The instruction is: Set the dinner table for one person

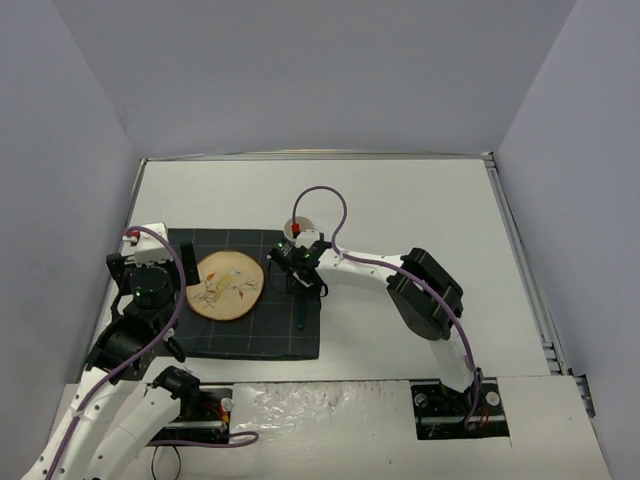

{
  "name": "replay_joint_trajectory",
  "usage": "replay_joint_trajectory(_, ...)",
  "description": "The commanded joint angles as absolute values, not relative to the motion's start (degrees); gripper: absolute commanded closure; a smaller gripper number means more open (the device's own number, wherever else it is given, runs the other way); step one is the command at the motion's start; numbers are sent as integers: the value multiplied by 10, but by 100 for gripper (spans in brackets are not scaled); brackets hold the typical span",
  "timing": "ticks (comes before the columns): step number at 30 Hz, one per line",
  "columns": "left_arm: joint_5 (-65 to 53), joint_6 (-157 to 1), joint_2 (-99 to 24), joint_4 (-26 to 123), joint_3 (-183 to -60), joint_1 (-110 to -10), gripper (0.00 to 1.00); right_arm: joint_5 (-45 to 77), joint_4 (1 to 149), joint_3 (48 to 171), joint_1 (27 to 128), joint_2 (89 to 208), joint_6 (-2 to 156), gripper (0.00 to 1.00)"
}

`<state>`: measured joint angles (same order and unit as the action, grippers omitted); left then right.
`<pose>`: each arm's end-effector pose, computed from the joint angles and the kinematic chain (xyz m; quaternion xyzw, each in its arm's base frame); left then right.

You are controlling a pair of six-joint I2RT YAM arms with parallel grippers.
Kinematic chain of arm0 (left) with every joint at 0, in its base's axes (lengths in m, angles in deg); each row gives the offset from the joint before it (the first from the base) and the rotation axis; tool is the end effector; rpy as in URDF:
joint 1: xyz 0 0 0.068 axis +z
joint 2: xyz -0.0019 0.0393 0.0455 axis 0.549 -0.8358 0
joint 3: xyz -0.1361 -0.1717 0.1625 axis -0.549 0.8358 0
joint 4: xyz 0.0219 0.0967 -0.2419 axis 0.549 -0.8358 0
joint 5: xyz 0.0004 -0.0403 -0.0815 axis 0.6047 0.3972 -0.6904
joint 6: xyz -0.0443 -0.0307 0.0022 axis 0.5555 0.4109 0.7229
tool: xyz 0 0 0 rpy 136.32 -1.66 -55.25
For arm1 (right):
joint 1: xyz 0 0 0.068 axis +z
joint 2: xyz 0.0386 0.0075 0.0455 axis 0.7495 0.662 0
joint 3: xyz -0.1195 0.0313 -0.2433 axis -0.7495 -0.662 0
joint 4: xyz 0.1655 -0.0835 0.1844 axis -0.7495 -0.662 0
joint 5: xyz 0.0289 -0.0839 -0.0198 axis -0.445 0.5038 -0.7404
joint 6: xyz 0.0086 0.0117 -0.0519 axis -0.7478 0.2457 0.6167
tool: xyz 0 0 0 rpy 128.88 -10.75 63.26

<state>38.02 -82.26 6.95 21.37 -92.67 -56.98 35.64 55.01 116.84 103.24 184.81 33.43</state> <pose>0.1190 -0.0294 0.3379 -0.0866 0.7625 0.0707 0.6372 0.2605 0.3548 0.1676 -0.0037 0.9494 0.1745 0.2613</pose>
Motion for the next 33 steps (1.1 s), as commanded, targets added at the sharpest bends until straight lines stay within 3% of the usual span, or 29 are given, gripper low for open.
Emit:
replay_joint_trajectory(1, 386, -829, 62, 251, -934, -573, 3, 390, 542, 1194, 1033, 1798, 353, 63)
replay_joint_trajectory(8, 384, -813, 54, 207, -984, -574, 3, 461, 542, 1175, 1036, 1667, 414, 39)
replay_joint_trajectory(18, 355, -797, 76, 103, -1069, -574, 3, 691, 542, 1043, 1015, 1373, 501, 10)
replay_joint_trajectory(25, 314, -830, 125, 58, -1108, -574, 3, 785, 543, 971, 1008, 1180, 574, 0)
replay_joint_trajectory(33, 320, -879, 249, 48, -1083, -574, 3, 852, 544, 899, 1009, 964, 648, 0)
